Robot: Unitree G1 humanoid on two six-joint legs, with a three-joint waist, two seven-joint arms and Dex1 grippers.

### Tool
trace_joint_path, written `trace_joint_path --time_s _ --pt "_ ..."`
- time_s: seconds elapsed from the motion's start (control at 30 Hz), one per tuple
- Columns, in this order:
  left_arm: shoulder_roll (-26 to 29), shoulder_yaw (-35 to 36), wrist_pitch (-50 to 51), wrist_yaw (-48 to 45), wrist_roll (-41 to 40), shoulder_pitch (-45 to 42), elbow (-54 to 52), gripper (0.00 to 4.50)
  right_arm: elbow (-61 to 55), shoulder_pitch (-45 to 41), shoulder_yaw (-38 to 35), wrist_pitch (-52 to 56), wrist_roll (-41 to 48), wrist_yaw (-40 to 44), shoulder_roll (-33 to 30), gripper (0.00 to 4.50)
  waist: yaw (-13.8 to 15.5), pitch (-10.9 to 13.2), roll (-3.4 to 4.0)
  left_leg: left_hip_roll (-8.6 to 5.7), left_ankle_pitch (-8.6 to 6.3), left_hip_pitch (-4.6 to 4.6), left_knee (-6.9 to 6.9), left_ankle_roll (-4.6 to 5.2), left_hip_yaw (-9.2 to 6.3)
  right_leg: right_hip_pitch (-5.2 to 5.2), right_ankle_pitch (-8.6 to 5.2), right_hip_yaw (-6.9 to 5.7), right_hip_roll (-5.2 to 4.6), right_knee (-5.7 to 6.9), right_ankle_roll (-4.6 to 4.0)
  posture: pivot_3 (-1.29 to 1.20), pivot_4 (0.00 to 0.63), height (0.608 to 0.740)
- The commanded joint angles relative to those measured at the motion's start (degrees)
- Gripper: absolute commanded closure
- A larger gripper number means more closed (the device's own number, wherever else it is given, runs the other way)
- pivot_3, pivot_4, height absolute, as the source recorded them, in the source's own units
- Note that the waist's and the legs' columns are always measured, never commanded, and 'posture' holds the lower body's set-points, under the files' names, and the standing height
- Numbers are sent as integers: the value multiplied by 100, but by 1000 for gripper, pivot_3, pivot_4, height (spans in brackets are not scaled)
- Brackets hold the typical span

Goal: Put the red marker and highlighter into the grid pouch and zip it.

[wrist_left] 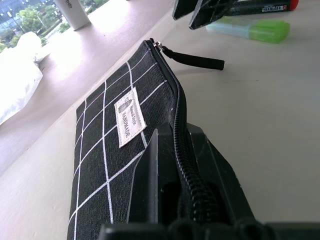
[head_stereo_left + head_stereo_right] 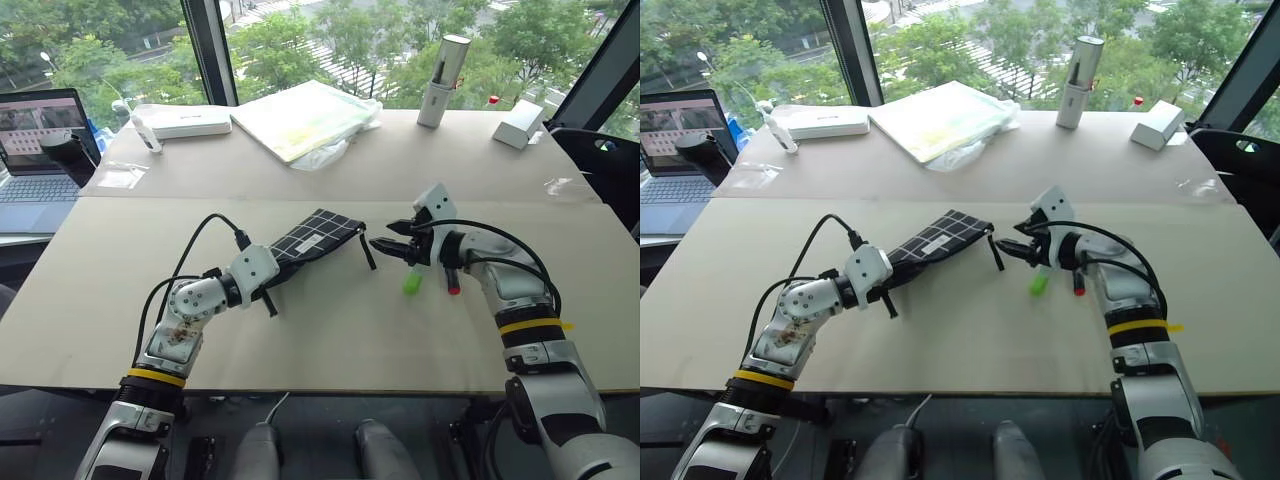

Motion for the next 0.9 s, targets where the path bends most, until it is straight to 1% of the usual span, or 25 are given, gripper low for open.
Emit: trace_joint_path --time_s 0.03,0.2,0.4,0.53,0.6,0.7,0.73,0.83,0.9 --pt "24 54 -21 0 -37 1 -231 4500 -82 -51 -11 16 16 -51 71 1297 -2 0 0 0 0 0 0 0 0 0 0 0 0 0 0 0 150 740" --pt "8 59 19 25 -51 30 -277 4500 292 3 157 -106 -187 -206 249 1297 2 0 0 0 0 1 1 0 -1 3 0 0 0 0 0 0 150 740" --pt "-20 64 64 30 -89 63 -348 4500 783 -146 260 -359 -404 -330 372 1297 -11 0 0 0 0 0 1 0 -1 1 0 -1 0 0 0 0 150 740" --pt "-37 67 88 38 -97 73 -378 4500 946 -233 247 -544 -437 -263 426 2352 -20 0 0 0 1 0 1 -1 -2 1 0 -1 0 1 0 0 150 740" --pt "-52 61 93 51 -87 75 -377 4500 921 -257 256 -582 -414 -150 434 3070 -21 0 0 0 0 0 1 0 -2 1 0 -1 0 0 0 0 150 740" --pt "-76 55 100 69 -78 79 -375 4500 862 -253 294 -621 -419 4 426 4033 -20 0 0 0 0 0 1 0 -2 1 0 -1 0 0 0 0 150 740" --pt "-88 52 99 77 -70 80 -370 4500 821 -245 313 -632 -426 59 421 4471 -20 0 0 -1 0 0 1 0 -2 2 0 -1 0 0 0 0 150 740" --pt "-114 50 98 92 -52 77 -357 4500 667 -213 368 -634 -428 208 410 4471 -20 0 0 0 0 0 1 -1 -3 2 0 -1 0 0 0 0 150 740" --pt "-136 51 90 98 -46 65 -330 4500 348 -138 472 -563 -377 424 392 4471 -24 0 0 0 0 0 1 0 -3 1 0 -1 0 1 0 0 150 740"
